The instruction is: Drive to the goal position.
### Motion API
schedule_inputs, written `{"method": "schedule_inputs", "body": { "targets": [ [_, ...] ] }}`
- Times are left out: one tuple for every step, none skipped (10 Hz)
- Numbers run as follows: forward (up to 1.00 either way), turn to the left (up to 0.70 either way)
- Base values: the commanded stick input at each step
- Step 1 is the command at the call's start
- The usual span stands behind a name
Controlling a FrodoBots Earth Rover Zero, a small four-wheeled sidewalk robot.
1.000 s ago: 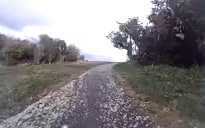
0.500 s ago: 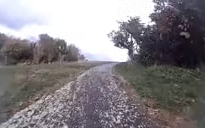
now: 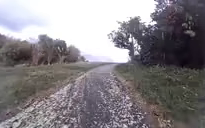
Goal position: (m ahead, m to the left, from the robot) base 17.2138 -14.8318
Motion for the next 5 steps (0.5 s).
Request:
{"method": "schedule_inputs", "body": {
  "targets": [
    [0.60, 0.00],
    [0.60, 0.00],
    [0.60, 0.00],
    [0.60, 0.00],
    [0.60, 0.00]
  ]
}}
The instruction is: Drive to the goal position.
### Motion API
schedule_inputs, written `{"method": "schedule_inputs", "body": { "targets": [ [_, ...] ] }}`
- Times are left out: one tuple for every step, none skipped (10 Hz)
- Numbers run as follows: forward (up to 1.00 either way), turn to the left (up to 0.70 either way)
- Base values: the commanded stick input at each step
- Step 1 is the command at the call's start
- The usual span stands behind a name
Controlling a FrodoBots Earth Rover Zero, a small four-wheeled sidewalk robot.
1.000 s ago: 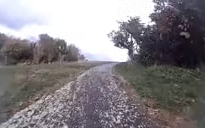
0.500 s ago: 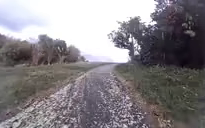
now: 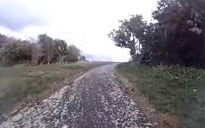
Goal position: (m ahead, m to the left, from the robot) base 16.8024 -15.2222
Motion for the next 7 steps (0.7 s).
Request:
{"method": "schedule_inputs", "body": {
  "targets": [
    [0.60, 0.00],
    [0.60, 0.00],
    [0.60, 0.00],
    [0.60, 0.00],
    [0.60, 0.00],
    [0.60, 0.00],
    [0.60, 0.00]
  ]
}}
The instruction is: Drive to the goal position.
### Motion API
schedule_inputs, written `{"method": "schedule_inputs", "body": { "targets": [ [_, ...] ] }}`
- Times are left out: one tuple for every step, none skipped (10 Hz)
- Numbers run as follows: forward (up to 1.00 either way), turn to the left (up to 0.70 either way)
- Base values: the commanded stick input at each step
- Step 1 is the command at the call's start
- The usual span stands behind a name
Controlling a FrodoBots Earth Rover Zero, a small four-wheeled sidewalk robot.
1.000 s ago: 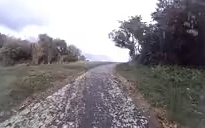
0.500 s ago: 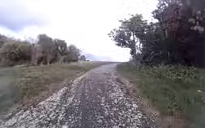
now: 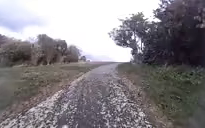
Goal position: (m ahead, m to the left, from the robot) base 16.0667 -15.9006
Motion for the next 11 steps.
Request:
{"method": "schedule_inputs", "body": {
  "targets": [
    [0.60, 0.00],
    [0.60, 0.00],
    [0.60, 0.00],
    [0.60, 0.00],
    [0.60, 0.00],
    [0.60, 0.00],
    [0.60, 0.00],
    [0.60, 0.00],
    [0.60, 0.00],
    [0.60, 0.00],
    [0.60, 0.00]
  ]
}}
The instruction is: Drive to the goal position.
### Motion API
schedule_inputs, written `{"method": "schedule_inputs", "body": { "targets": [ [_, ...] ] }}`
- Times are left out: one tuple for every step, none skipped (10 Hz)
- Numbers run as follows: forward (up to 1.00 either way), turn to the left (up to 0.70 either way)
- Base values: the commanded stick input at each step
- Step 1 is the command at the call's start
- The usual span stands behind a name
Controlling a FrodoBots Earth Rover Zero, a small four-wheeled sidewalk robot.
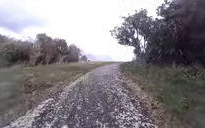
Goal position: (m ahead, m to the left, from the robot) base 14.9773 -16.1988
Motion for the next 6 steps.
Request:
{"method": "schedule_inputs", "body": {
  "targets": [
    [0.60, 0.00],
    [0.60, -0.15],
    [0.60, -0.15],
    [0.60, -0.15],
    [0.60, -0.15],
    [0.60, -0.15]
  ]
}}
